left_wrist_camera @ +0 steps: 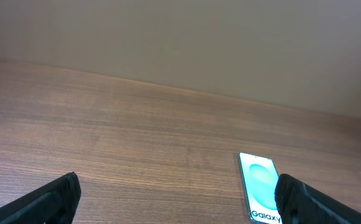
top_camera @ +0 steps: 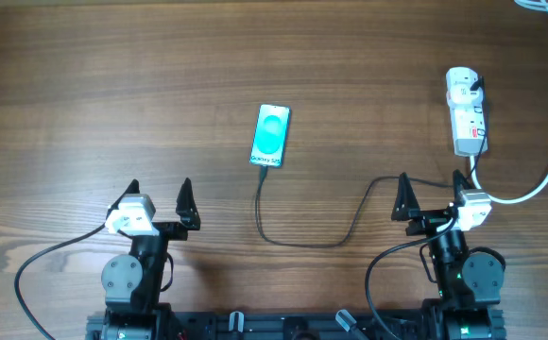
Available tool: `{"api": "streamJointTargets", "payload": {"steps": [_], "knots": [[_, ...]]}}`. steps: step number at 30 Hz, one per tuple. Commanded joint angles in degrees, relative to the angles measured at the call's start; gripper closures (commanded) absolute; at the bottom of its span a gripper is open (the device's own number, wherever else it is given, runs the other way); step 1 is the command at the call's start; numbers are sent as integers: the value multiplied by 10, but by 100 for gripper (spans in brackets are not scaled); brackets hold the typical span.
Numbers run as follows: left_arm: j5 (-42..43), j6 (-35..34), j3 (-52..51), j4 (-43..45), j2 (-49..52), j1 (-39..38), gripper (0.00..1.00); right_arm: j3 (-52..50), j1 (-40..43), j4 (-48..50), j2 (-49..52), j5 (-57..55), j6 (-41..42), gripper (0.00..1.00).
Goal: Plug charger to phone and switch on socket
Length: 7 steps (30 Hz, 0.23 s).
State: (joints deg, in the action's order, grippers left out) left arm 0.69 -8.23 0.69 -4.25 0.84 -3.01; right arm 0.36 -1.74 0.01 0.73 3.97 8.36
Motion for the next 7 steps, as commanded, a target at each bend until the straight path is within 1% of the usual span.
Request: {"api": "streamJointTargets", "payload": {"steps": [1,7], "knots": [[-7,5,-4,0,-5,3,0,-1,-3,1,-5,-10,8,1],[-7,5,-4,0,-5,3,0,-1,-3,1,-5,-10,7,0]]}}
